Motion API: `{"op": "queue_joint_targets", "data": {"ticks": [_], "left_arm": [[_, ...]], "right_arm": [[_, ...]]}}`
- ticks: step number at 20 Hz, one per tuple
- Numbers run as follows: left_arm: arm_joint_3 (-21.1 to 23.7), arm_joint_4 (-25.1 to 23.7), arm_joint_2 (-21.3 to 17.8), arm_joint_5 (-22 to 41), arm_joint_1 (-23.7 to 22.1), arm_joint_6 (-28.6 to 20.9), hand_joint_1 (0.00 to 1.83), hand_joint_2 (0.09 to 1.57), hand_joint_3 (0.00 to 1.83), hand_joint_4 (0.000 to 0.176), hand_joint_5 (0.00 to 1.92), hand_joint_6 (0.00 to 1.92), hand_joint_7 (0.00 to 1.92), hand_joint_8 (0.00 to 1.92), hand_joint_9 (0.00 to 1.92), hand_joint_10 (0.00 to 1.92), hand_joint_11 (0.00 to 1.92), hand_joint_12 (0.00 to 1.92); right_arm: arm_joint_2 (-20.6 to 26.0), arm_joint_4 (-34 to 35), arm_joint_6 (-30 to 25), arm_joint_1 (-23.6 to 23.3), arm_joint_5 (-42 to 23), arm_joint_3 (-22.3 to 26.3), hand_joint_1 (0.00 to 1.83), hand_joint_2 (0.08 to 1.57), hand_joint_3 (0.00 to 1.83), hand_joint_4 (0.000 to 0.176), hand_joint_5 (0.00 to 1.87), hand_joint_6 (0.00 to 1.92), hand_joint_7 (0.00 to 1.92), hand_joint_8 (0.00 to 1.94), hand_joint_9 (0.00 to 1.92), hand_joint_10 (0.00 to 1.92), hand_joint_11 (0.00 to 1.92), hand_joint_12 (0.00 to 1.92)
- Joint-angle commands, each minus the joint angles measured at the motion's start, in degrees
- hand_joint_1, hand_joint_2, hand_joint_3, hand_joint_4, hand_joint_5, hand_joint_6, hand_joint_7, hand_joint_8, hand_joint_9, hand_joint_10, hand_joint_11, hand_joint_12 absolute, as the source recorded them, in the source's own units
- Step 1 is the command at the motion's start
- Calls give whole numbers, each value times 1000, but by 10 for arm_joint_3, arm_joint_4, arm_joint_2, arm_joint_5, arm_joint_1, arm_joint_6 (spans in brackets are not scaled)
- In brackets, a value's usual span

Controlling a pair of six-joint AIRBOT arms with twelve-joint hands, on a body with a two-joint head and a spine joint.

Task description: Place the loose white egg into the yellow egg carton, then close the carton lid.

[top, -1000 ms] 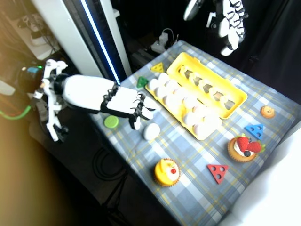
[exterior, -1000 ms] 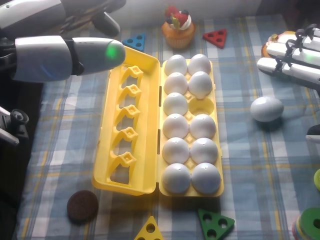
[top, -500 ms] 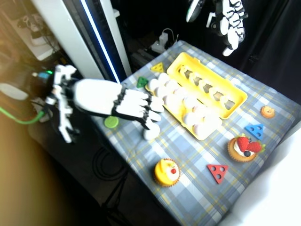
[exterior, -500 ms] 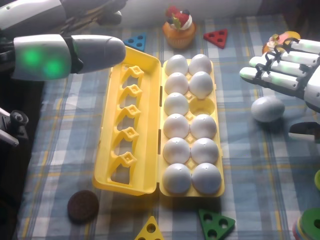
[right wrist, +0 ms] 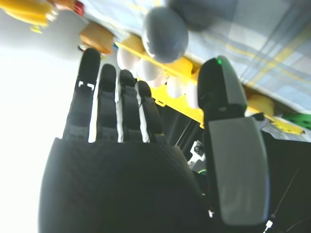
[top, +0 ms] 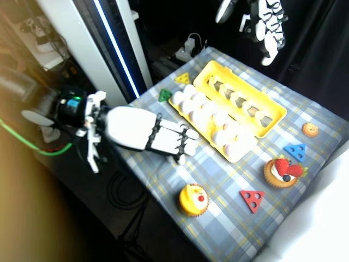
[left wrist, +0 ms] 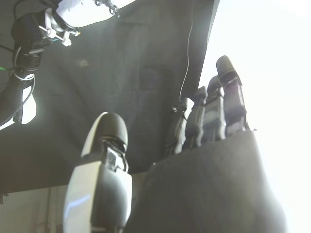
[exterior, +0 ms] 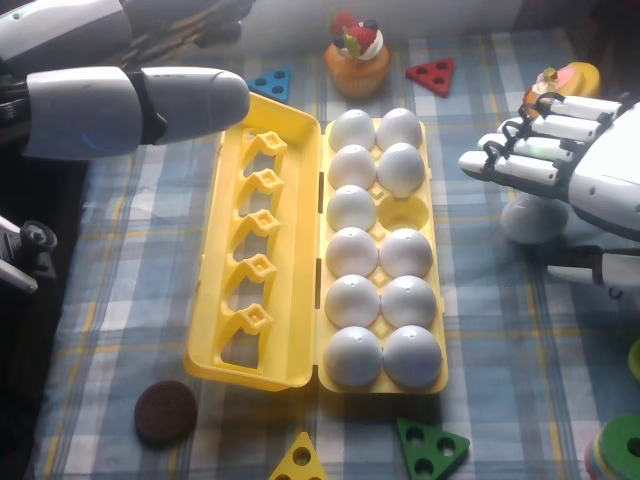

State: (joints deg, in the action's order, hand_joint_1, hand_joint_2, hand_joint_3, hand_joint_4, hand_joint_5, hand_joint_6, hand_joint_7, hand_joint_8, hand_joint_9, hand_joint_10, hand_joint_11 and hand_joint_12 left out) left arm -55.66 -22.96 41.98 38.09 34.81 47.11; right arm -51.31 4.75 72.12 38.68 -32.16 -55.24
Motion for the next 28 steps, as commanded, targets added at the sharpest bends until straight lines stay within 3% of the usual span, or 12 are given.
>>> {"op": "queue_joint_targets", "data": {"ticks": [1, 2, 3, 5, 6, 7, 14, 16, 19, 21, 22, 28], "left_arm": [[-1, 22, 2, 61, -6, -2, 333, 1302, 0, 59, 0, 0, 0, 0, 0, 0, 0, 302], [-1, 22, 2, 61, -6, -2, 341, 1300, 0, 53, 0, 0, 0, 0, 0, 0, 0, 401], [-1, 22, 2, 62, -6, -2, 344, 1303, 0, 58, 0, 0, 0, 0, 0, 0, 0, 428], [-1, 22, 2, 64, -6, -2, 361, 1303, 0, 52, 0, 0, 0, 0, 0, 0, 0, 499], [-1, 23, 2, 64, -6, -2, 364, 1305, 1, 52, 0, 0, 0, 0, 0, 0, 0, 514], [-2, 23, 2, 64, -6, -2, 335, 1313, 4, 48, 0, 0, 0, 0, 0, 0, 0, 514], [-3, 30, 1, 66, -1, -2, 405, 1323, 0, 44, 0, 0, 0, 0, 0, 0, 0, 525], [-3, 30, 1, 65, -1, -2, 375, 1327, 0, 61, 0, 0, 0, 0, 0, 0, 0, 414], [-4, 31, 1, 63, -1, -2, 402, 1321, 0, 65, 0, 0, 0, 0, 0, 0, 0, 595], [-5, 31, 1, 61, -2, -2, 382, 1321, 0, 74, 0, 0, 0, 0, 0, 0, 0, 574], [-6, 32, 1, 60, -2, -2, 363, 1325, 0, 76, 0, 0, 0, 0, 0, 0, 0, 340], [-7, 32, 1, 57, -1, -2, 397, 1328, 0, 54, 0, 0, 0, 0, 0, 0, 0, 463]], "right_arm": [[-4, 0, 2, -13, -47, -7, 936, 1168, 0, 0, 65, 29, 164, 14, 75, 327, 0, 1208], [-11, 0, 2, -17, -39, -13, 1006, 1142, 0, 0, 96, 33, 368, 162, 198, 1002, 100, 1682], [-24, 0, 2, -23, -24, -23, 1063, 1157, 2, 0, 200, 58, 469, 1436, 578, 1792, 586, 1910], [-36, 1, 2, -27, -11, -34, 1068, 1171, 6, 0, 225, 68, 436, 1704, 696, 1895, 786, 1919], [-42, 2, 2, -28, -6, -38, 1064, 1212, 16, 0, 331, 139, 350, 1296, 535, 1667, 619, 1921], [-46, 5, 2, -29, -1, -43, 1130, 1289, 14, 0, 441, 1303, 691, 1404, 685, 1399, 675, 1802], [-13, -12, 2, -64, -33, -21, 1136, 1236, 219, 0, 583, 1459, 701, 1904, 1327, 1920, 1474, 1921], [-6, -23, 2, -80, -35, -14, 1286, 1036, 570, 0, 571, 1519, 674, 1698, 837, 1791, 977, 1899], [-6, -47, 1, -100, -33, -7, 412, 1531, 335, 0, 602, 1886, 868, 1912, 1030, 1898, 1173, 1919], [-15, -60, 1, -115, -26, -9, 1087, 958, 891, 0, 638, 1740, 710, 1940, 970, 1920, 1082, 1921], [-23, -66, 1, -125, -19, -14, 213, 996, 731, 0, 680, 1899, 781, 1941, 912, 1921, 1002, 1921], [-76, -100, 1, -160, 11, -35, 1191, 1074, 461, 0, 635, 1392, 760, 1741, 917, 1893, 999, 1921]]}}
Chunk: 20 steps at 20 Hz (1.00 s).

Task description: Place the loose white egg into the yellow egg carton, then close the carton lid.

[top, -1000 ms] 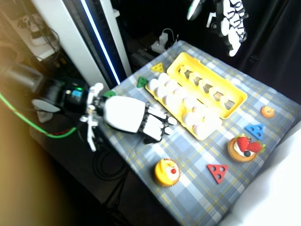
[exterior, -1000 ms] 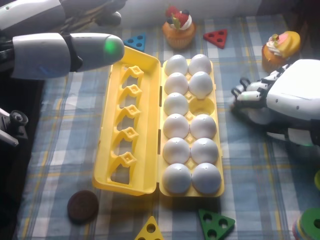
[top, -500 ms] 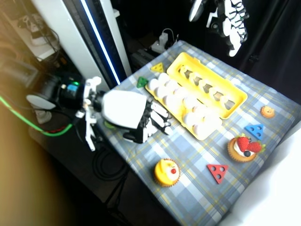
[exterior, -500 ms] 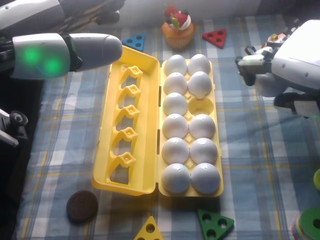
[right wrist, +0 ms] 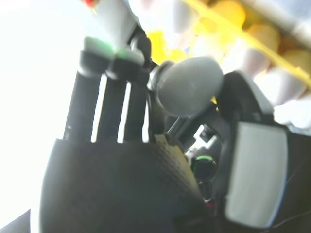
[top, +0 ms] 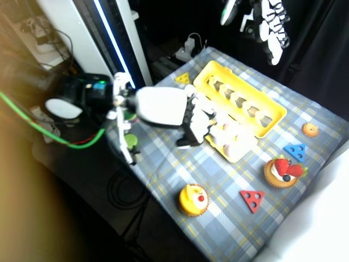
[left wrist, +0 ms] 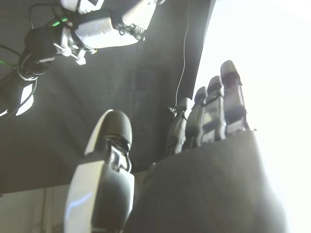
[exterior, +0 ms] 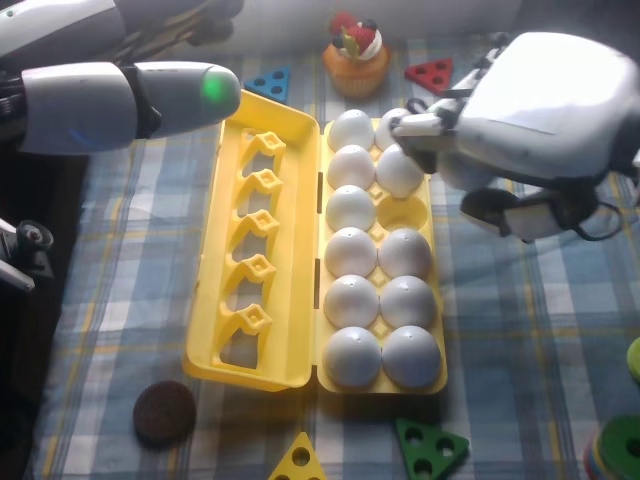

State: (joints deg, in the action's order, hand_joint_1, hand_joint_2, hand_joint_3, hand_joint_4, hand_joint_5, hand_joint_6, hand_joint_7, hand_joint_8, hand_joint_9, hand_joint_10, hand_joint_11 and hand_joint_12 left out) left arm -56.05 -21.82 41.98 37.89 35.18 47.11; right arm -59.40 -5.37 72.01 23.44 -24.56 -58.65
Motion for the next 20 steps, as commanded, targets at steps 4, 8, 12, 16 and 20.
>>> {"op": "queue_joint_targets", "data": {"ticks": [4, 8, 12, 16, 20], "left_arm": [[-5, 21, 3, 56, -7, -2, 316, 1334, 2, 35, 60, 6, 0, 0, 0, 0, 0, 476], [-6, 21, 4, 57, -8, -2, 311, 1329, 1, 50, 66, 3, 0, 0, 0, 0, 0, 492], [-6, 21, 4, 57, -8, -2, 308, 1342, 1, 38, 78, 4, 0, 0, 0, 0, 0, 457], [-6, 24, 3, 57, -6, -2, 399, 1334, 0, 38, 71, 5, 0, 0, 0, 0, 0, 289], [-2, 34, -2, 64, 2, -2, 403, 1322, 0, 54, 31, 4, 0, 0, 0, 0, 0, 98]], "right_arm": [[-32, -9, 2, -28, -44, -25, 1129, 1302, 0, 0, 724, 1417, 575, 1574, 356, 1318, 270, 1785], [-49, -9, 2, -33, -30, -37, 1181, 1257, 0, 0, 458, 877, 603, 893, 628, 1126, 510, 1667], [-50, -9, 0, -33, -28, -35, 891, 1244, 0, 2, 180, 138, 390, 63, 297, 601, 58, 1561], [-49, -9, -7, -33, -30, -29, 764, 1247, 4, 16, 11, 0, 52, 8, 122, 83, 0, 1194], [-6, -9, -12, -32, -57, 6, 792, 1360, 25, 0, 0, 0, 0, 0, 0, 0, 0, 15]]}}
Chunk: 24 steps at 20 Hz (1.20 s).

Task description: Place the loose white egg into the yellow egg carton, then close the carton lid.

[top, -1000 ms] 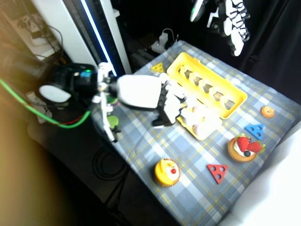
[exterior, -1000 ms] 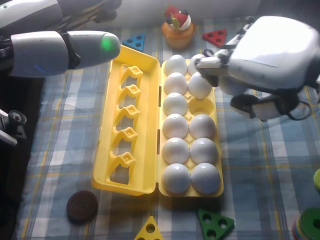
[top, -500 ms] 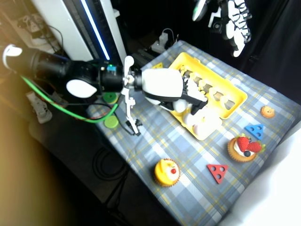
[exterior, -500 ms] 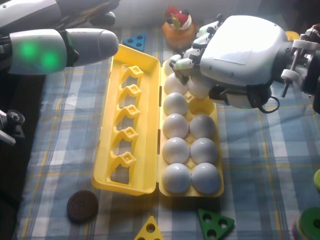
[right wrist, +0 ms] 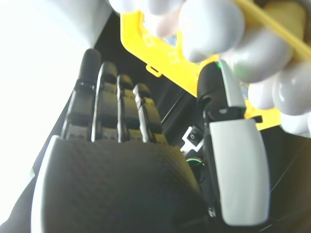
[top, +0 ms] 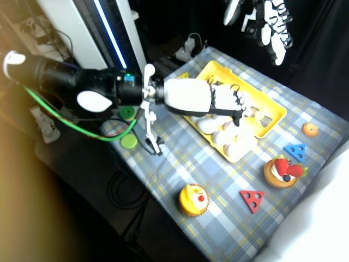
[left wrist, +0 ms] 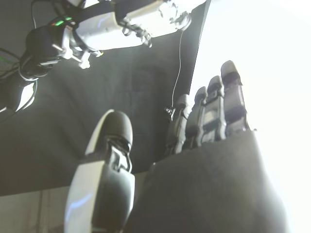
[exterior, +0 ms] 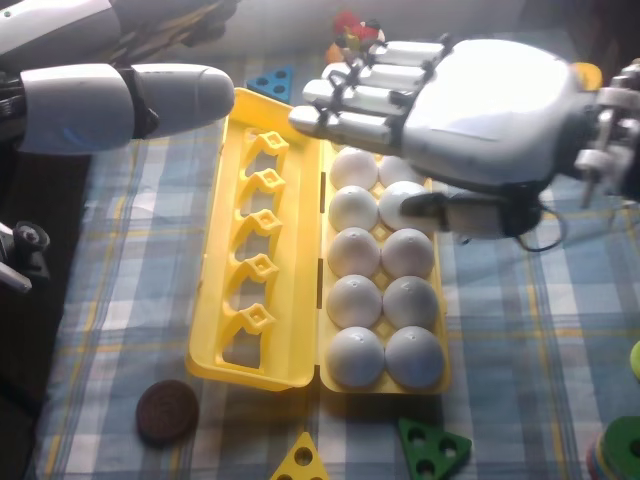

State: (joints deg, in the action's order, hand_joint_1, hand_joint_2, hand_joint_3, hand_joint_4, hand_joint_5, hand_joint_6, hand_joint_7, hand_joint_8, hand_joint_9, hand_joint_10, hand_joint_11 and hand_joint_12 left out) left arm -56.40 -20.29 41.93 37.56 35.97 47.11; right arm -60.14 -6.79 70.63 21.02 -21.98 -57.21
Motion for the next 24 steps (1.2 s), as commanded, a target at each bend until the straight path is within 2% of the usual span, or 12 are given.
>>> {"op": "queue_joint_targets", "data": {"ticks": [1, 4, 5, 6, 7, 10, 11, 13, 14, 15, 23, 24], "left_arm": [[3, 23, -5, 68, -3, -2, 416, 1329, 2, 47, 5, 0, 0, 0, 0, 0, 0, 71], [6, 48, -19, 79, 14, -3, 435, 1377, 0, 15, 0, 0, 0, 0, 6, 5, 0, 361], [6, 57, -21, 80, 19, -4, 470, 1364, 0, 0, 13, 1, 62, 6, 105, 34, 0, 802], [4, 66, -23, 79, 25, -8, 391, 1373, 1, 0, 0, 0, 72, 2, 136, 32, 0, 1147], [-1, 68, -24, 78, 30, -25, 341, 1367, 0, 0, 0, 0, 47, 2, 119, 23, 0, 1187], [-17, 78, -24, 74, 48, -78, 225, 1402, 4, 0, 0, 0, 19, 3, 175, 52, 0, 1475], [-22, 84, -23, 74, 61, -92, 95, 1403, 4, 3, 0, 0, 15, 1, 216, 75, 0, 1536], [-32, 85, -19, 72, 81, -121, 7, 1410, 4, 0, 0, 0, 0, 0, 240, 93, 0, 1567], [-36, 85, -16, 69, 88, -137, 7, 1410, 4, 0, 0, 0, 0, 0, 240, 93, 0, 1567], [-43, 85, -12, 65, 100, -152, 0, 1385, 0, 0, 0, 0, 0, 0, 247, 98, 0, 1537], [-90, 94, 48, 66, 185, -249, 0, 1408, 2, 0, 0, 0, 0, 0, 346, 88, 79, 1345], [-92, 94, 53, 69, 191, -254, 0, 1396, 0, 0, 0, 0, 0, 0, 349, 63, 94, 1294]], "right_arm": [[20, 5, 1, -3, -89, 4, 819, 1377, 27, 0, 0, 0, 0, 0, 0, 0, 0, 2], [77, 5, 2, 20, -123, 39, 616, 1394, 26, 0, 0, 0, 0, 0, 0, 0, 0, 0], [97, 5, 2, 32, -141, 49, 217, 1346, 5, 14, 0, 0, 0, 0, 0, 0, 17, 9], [119, 6, 2, 45, -156, 62, 121, 1183, 0, 134, 0, 0, 0, 0, 0, 0, 0, 0], [135, 8, 2, 54, -165, 72, 197, 1200, 0, 145, 0, 0, 0, 0, 0, 0, 0, 0], [180, 10, 7, 84, -190, 103, 362, 1314, 0, 94, 0, 0, 0, 0, 0, 0, 4, 91], [196, 13, 19, 96, -199, 116, 327, 1344, 0, 52, 0, 0, 0, 0, 0, 0, 0, 244], [215, 15, 27, 110, -209, 132, 154, 1344, 0, 39, 0, 0, 0, 0, 27, 11, 0, 442], [222, 15, 29, 113, -211, 137, 154, 1344, 0, 39, 0, 0, 0, 0, 27, 11, 0, 442], [229, 15, 30, 117, -214, 143, 313, 1368, 0, 0, 0, 0, 0, 0, 0, 0, 0, 17], [251, 15, 31, 140, -248, 159, 252, 1351, 0, 0, 0, 0, 0, 0, 0, 0, 0, 0], [252, 16, 31, 140, -249, 159, 242, 1345, 0, 18, 0, 0, 0, 0, 0, 0, 0, 0]]}}
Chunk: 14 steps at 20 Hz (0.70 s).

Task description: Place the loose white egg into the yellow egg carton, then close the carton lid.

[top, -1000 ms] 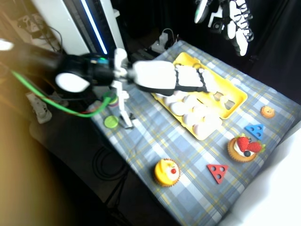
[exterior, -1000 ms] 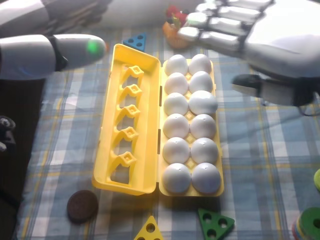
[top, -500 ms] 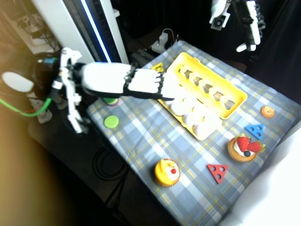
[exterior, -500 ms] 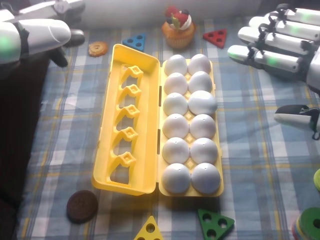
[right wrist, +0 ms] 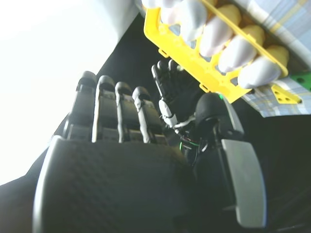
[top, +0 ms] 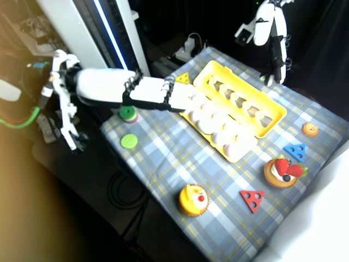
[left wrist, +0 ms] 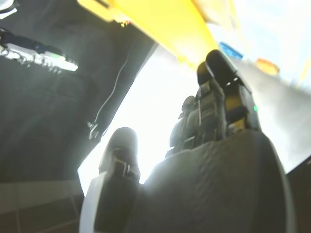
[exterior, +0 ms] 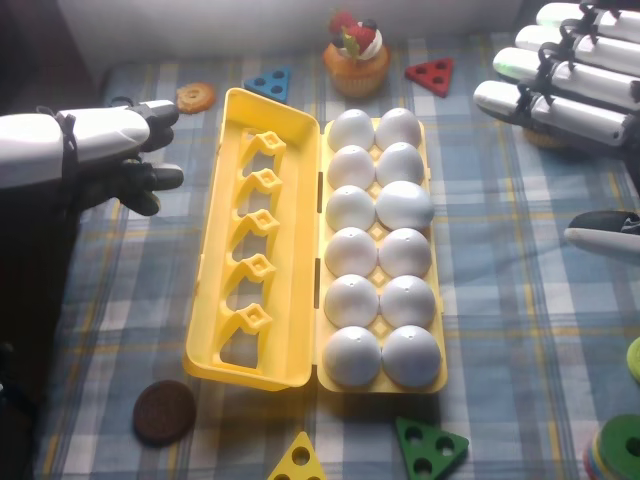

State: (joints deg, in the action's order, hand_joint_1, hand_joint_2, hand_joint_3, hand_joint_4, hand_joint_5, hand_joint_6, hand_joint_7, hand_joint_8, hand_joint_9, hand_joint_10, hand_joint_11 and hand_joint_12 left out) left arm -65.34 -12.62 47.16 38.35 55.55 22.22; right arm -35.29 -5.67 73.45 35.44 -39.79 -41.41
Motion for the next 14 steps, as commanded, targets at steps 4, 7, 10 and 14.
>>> {"op": "queue_joint_targets", "data": {"ticks": [4, 7, 10, 14], "left_arm": [[-7, 10, 22, 65, 24, -31, 0, 1356, 2, 0, 0, 0, 0, 0, 341, 13, 71, 1215], [-14, -9, 34, 65, 26, -61, 0, 1383, 7, 0, 0, 0, 0, 0, 347, 11, 87, 1239], [-11, -21, 35, 94, 26, -78, 0, 1395, 9, 1, 0, 0, 0, 0, 363, 17, 105, 1257], [6, -22, 21, 145, 26, -73, 0, 1285, 0, 25, 0, 0, 0, 0, 392, 18, 230, 1161]], "right_arm": [[4, 6, 2, -4, -80, 3, 260, 1334, 0, 12, 0, 0, 0, 0, 0, 0, 0, 0], [5, 6, 2, -3, -84, 3, 315, 1335, 0, 6, 0, 0, 0, 0, 0, 0, 0, 0], [6, 10, 2, -2, -84, 3, 294, 1335, 0, 15, 0, 0, 0, 0, 0, 0, 0, 0], [6, 14, 3, 0, -84, 3, 304, 1340, 0, 41, 0, 0, 0, 0, 0, 0, 0, 0]]}}
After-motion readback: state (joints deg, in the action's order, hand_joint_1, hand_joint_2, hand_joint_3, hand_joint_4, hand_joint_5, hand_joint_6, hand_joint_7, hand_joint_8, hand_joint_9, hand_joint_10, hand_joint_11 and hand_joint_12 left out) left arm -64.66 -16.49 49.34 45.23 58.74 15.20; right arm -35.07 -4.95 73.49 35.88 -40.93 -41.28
